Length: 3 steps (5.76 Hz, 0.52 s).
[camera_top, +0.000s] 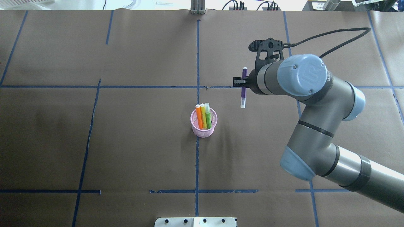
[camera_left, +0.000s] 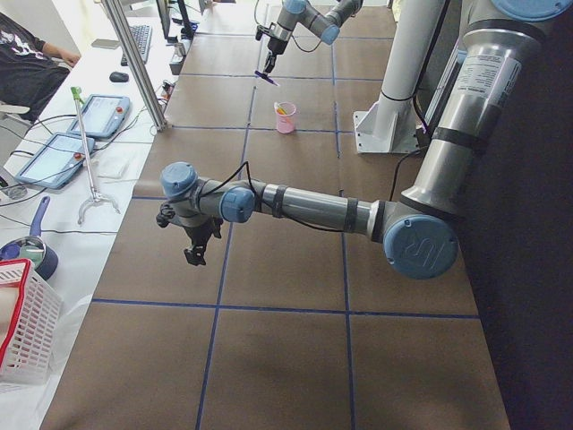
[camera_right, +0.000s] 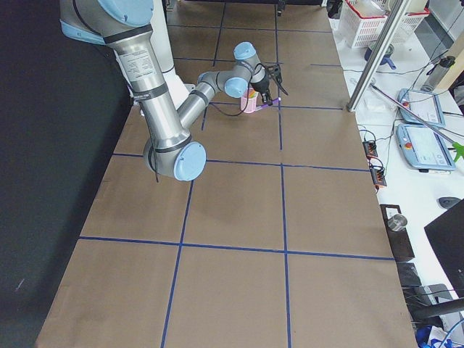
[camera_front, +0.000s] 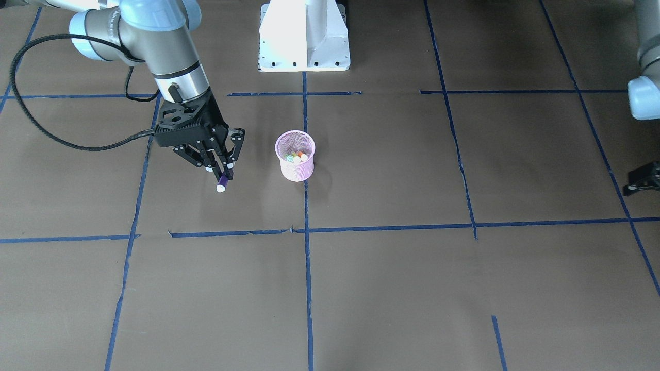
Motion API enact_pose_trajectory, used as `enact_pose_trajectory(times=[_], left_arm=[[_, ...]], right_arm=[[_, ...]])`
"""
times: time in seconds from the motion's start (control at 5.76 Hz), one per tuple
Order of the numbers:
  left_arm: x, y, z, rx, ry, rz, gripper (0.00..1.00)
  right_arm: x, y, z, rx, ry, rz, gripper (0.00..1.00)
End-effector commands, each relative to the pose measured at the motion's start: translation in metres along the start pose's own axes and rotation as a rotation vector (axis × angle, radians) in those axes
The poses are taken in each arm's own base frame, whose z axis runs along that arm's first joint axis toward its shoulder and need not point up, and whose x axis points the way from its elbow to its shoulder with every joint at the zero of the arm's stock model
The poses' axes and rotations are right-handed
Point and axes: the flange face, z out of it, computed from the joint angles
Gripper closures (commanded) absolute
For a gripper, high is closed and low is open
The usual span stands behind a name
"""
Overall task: Collect pens into pen holder
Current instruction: 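Carry the purple marker over the pink cup and lower it in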
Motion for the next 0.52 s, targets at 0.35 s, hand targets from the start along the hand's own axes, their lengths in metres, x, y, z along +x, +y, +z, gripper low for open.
enact_pose_trajectory(times=[0.35], left_arm=[[-0.061, 0.039, 0.029, -0.065, 0.007, 0.005, 0.00]], right_arm=[[-0.081, 0.059, -0.051, 0.363, -0.114, 0.023, 1.00]])
